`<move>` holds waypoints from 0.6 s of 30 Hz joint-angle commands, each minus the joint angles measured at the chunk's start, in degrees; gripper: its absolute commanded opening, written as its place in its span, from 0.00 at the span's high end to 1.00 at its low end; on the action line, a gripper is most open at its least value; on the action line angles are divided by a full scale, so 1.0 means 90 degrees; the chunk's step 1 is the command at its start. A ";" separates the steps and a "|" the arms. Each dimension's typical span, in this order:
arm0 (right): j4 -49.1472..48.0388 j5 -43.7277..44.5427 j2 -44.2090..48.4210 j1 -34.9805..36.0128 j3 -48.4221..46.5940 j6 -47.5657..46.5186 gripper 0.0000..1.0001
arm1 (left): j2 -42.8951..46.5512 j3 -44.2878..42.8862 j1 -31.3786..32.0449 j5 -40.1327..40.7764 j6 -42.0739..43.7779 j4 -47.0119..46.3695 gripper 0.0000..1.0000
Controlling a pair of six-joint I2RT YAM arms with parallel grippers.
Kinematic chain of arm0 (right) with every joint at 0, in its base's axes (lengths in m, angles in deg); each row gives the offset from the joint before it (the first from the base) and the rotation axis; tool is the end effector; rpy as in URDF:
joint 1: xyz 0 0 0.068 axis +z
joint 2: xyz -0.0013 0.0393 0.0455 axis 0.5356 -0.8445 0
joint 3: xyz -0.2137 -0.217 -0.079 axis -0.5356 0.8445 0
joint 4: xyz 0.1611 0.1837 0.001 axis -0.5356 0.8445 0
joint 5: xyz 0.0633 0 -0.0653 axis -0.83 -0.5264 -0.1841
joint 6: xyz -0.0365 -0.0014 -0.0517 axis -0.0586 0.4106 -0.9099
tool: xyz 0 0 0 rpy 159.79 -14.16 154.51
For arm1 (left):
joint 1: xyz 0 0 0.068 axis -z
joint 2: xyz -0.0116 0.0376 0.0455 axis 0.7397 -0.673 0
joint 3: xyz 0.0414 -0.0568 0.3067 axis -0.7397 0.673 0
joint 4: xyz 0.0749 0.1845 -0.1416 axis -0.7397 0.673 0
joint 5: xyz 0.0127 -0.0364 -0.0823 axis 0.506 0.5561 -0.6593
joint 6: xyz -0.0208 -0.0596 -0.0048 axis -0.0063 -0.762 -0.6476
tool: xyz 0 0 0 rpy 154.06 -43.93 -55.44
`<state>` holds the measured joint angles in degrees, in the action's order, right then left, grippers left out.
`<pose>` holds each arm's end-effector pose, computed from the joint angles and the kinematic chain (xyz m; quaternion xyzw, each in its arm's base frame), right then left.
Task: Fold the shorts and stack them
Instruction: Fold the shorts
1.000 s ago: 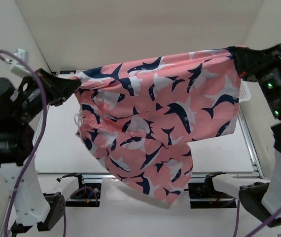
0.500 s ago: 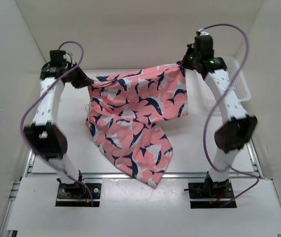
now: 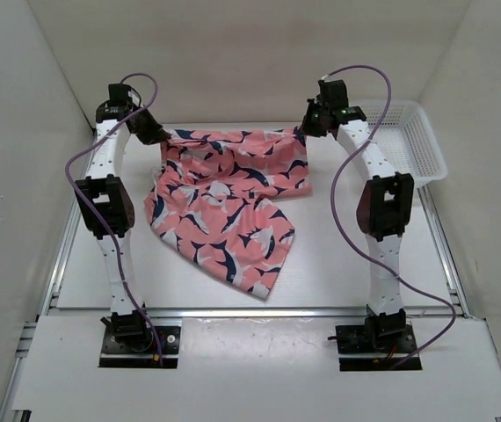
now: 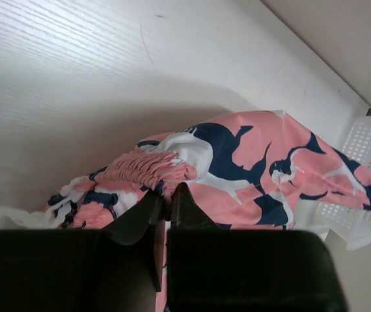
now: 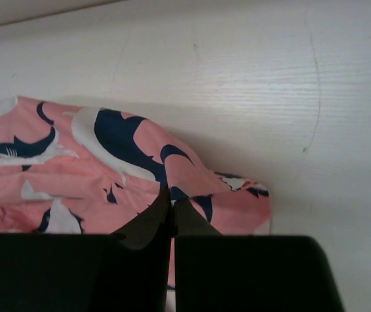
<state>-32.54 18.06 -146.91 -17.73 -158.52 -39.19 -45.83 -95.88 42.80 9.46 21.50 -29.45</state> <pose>0.5359 0.1438 0.3191 0.0503 0.8861 0.1800 0.4241 0.5321 0.0280 0.2959 -0.2451 0.8979 -0.2459 0.2706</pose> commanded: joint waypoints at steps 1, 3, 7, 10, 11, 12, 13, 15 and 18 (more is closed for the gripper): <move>-0.0196 -0.0377 0.1245 0.0090 0.0662 -0.0275 1.00 | 0.0130 -0.0318 -0.0119 -0.0167 0.0054 -0.0087 0.90; -0.0362 -0.0445 0.1754 0.0235 0.1638 -0.0402 1.00 | 0.0295 -0.0114 -0.0177 -0.0167 0.0114 -0.0087 0.90; -0.0363 -0.0446 0.3159 0.0588 0.2928 -0.0705 1.00 | 0.0638 0.0083 -0.0246 -0.0109 0.0367 -0.0087 0.90; -0.0208 -0.0446 0.3970 0.1046 0.3854 -0.1017 1.00 | 0.0775 0.0414 -0.0314 -0.0109 0.0533 -0.0087 0.90; -0.0004 -0.0339 0.4129 0.1308 0.4032 -0.1085 1.00 | 0.0872 0.0511 -0.0372 -0.0167 0.0534 -0.0087 0.90; 0.0124 -0.0338 0.4275 0.1437 0.4189 -0.1086 1.00 | 0.1008 0.0735 -0.0440 -0.0254 0.0592 -0.0029 0.90; 0.0232 -0.0338 0.4557 0.1554 0.4345 -0.1144 1.00 | 0.1106 0.0863 -0.0441 -0.0255 0.0592 -0.0028 0.90; 0.0408 -0.0125 0.4890 0.1896 0.4940 -0.1145 1.00 | 0.1456 0.1223 -0.0567 -0.0255 0.0748 -0.0028 0.90; 0.0467 0.0072 0.5554 0.2228 0.5710 -0.0892 1.00 | 0.1945 0.1683 -0.0636 -0.0314 0.0748 -0.0028 0.90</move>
<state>-31.62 16.33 -100.66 1.05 -112.30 -47.10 -37.96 -82.88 38.36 7.99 26.44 -29.36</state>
